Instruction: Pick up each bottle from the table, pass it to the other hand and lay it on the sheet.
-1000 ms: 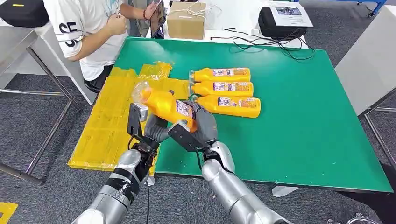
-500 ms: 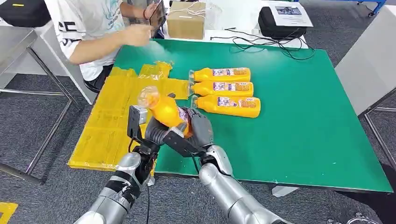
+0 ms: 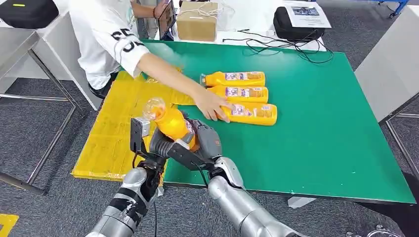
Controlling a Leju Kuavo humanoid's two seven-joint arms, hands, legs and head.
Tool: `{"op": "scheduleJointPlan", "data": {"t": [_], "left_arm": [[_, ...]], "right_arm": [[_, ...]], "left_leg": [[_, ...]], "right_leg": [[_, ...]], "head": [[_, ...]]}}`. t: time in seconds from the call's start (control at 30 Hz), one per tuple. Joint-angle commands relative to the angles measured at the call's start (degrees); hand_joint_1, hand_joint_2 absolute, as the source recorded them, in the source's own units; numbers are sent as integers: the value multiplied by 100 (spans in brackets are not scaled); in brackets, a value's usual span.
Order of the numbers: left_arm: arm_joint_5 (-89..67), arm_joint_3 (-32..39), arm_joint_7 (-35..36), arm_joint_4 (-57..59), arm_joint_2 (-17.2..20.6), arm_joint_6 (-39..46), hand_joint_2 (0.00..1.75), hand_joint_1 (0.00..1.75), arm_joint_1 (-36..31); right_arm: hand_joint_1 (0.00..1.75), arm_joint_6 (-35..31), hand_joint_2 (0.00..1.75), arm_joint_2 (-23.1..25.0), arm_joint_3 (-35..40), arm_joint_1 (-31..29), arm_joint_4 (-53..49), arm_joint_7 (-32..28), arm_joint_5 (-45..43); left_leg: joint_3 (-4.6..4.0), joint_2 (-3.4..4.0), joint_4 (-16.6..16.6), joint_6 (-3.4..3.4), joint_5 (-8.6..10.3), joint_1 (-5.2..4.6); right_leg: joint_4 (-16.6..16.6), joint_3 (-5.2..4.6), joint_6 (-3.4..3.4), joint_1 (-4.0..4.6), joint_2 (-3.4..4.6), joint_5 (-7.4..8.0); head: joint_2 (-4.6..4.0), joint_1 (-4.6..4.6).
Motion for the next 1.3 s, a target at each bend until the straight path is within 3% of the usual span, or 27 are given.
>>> {"op": "scheduleJointPlan", "data": {"t": [0.03,0.17,0.33,0.57,0.7,1.03,1.3], "left_arm": [[77,132,-50,-103,126,68,175,175,-163],[-170,219,-238,-95,190,514,175,175,-214],[-158,246,-238,-99,219,501,175,175,-244],[-1830,299,-518,265,660,1432,175,175,-835],[-2988,475,-626,611,894,1711,175,175,-1095],[-5777,174,-309,1516,1615,2970,175,175,-1236],[-6164,184,-294,1654,1668,3042,175,175,-1233]], "right_arm": [[0,-180,175,-142,-260,-120,112,-25,-391],[0,-438,175,-299,-721,109,-656,-335,-861],[0,-418,175,-347,-729,106,-713,-335,-858],[0,-160,175,-675,-1323,601,-2476,-595,-1636],[0,57,175,-691,-1525,765,-2953,-700,-1935],[0,322,175,-863,-1837,783,-2953,-863,-2508],[0,385,175,-864,-1828,747,-2896,-901,-2571]], "left_leg": [[28,-3,2,-8,-12,4],[13,-5,-2,-4,-4,3],[30,-6,2,-8,-12,3],[11,-20,9,-8,-7,5],[23,-15,6,-10,-10,5],[25,3,-4,-7,-7,4],[25,-5,7,-9,-14,5]], "right_leg": [[4,28,-10,4,-3,-14],[-1,14,-6,3,-5,-6],[4,30,-11,3,-5,-15],[11,15,-11,5,-19,-15],[11,25,-13,6,-15,-17],[1,22,-9,4,1,-8],[12,25,-11,6,-7,-18]], "head": [[0,0],[0,2],[0,2],[0,0],[0,2],[0,0],[0,0]]}}
